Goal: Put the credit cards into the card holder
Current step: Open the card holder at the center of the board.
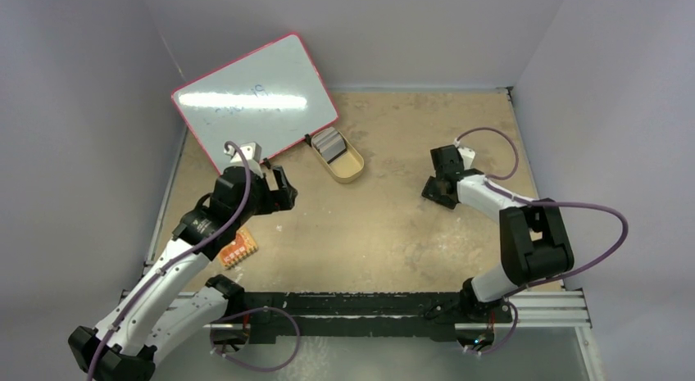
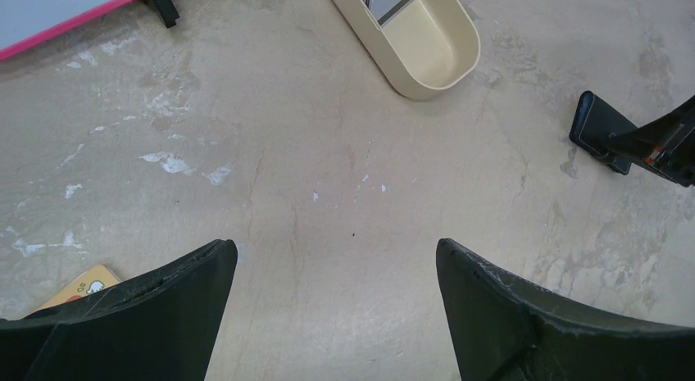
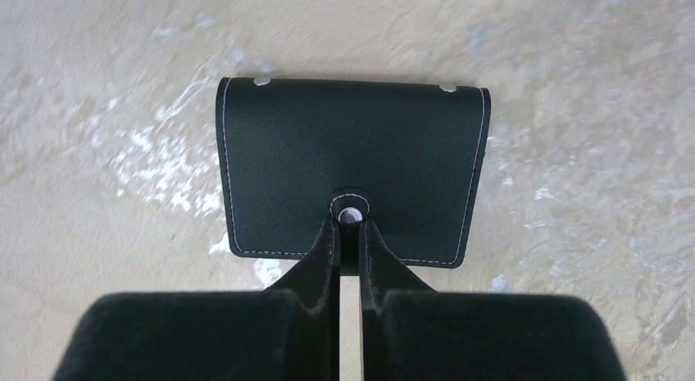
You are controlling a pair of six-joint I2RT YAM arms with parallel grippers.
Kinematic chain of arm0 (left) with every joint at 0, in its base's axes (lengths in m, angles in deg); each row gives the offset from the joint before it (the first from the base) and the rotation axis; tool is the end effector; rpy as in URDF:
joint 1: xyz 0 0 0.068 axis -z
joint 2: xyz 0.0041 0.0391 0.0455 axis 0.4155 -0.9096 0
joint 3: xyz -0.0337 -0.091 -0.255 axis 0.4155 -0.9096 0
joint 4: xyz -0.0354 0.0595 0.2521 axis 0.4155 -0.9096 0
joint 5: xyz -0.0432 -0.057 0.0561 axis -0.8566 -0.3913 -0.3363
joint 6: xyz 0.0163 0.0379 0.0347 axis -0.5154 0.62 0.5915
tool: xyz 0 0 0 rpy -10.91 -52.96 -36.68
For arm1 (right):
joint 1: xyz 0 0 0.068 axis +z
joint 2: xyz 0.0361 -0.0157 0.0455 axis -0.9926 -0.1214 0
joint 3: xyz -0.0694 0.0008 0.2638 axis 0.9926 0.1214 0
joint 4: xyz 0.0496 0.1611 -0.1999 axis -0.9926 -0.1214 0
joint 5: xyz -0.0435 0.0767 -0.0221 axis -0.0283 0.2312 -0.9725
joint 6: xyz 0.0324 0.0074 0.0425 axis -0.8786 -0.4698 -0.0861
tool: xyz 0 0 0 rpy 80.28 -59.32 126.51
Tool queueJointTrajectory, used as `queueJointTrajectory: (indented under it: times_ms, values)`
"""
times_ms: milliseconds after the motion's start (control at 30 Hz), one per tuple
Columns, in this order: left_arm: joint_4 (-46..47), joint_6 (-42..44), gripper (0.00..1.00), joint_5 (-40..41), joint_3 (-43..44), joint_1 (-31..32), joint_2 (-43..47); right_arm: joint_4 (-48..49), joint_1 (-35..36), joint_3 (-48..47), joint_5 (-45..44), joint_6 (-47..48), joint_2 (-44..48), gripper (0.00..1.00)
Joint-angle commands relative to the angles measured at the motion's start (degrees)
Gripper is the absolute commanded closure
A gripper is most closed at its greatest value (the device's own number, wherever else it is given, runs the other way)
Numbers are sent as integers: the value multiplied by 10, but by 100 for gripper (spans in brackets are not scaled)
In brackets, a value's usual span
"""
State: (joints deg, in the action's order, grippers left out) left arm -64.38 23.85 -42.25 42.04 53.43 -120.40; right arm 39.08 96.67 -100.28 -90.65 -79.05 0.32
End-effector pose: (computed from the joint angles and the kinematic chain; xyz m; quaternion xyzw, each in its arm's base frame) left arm 0.1529 -0.0781 0.3001 -0.0710 0.8744 -0.1876 0.4417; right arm 0.2920 0.0569 0.1764 0.2413 0.9027 -0.0386 0.3541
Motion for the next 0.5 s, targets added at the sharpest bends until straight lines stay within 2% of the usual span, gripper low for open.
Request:
queueJointTrajectory:
  times_ms: [0,133,233,367,467]
  values:
    - [7,-3,9,30,7,-4,14,5,45,-29,27,70,20,100]
    - [0,-19,14,42,11,-4,17,-2,121,-45,43,103,21,100]
    - [-11,-54,17,15,29,-4,6,15,172,-44,75,116,35,100]
    - [-21,-124,24,-22,49,-4,-10,82,232,-33,162,152,68,100]
    - [20,-181,26,-74,33,-4,-4,139,277,-22,200,182,100,100]
